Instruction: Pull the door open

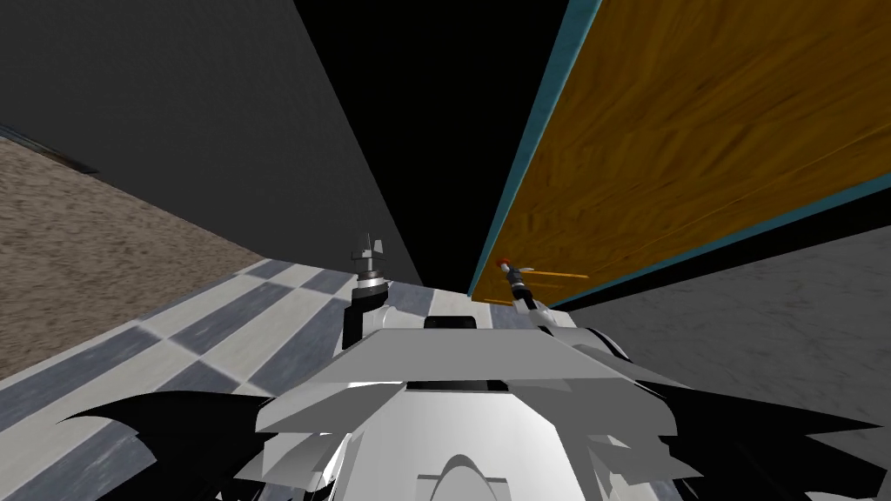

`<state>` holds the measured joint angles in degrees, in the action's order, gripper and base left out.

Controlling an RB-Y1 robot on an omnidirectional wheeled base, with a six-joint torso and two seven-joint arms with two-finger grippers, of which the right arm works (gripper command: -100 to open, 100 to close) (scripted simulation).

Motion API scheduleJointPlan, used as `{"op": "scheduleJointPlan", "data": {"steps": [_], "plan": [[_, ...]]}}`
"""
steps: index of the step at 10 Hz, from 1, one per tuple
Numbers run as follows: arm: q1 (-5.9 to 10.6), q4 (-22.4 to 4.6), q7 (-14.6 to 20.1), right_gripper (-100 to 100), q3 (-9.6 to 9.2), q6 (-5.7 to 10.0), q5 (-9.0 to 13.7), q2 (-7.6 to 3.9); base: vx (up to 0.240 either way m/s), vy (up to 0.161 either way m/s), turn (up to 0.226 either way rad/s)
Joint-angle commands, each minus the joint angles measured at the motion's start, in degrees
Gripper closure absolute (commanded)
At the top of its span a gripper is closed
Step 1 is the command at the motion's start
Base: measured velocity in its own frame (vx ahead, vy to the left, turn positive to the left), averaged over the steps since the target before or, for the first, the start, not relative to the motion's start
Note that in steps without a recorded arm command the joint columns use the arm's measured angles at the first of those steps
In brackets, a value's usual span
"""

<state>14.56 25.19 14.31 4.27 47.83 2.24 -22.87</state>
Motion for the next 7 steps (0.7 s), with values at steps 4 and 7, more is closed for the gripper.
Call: {"op": "scheduleJointPlan", "data": {"steps": [4, 7], "plan": [[-0.39, 0.27, 1.23, 100, -0.89, 0.53, -1.08, -0.23, -0.211, -0.098, 0.181], [-0.74, 0.8, 1.97, 100, -1.33, 0.66, -1.66, -0.47, -0.225, -0.088, 0.147]]}}
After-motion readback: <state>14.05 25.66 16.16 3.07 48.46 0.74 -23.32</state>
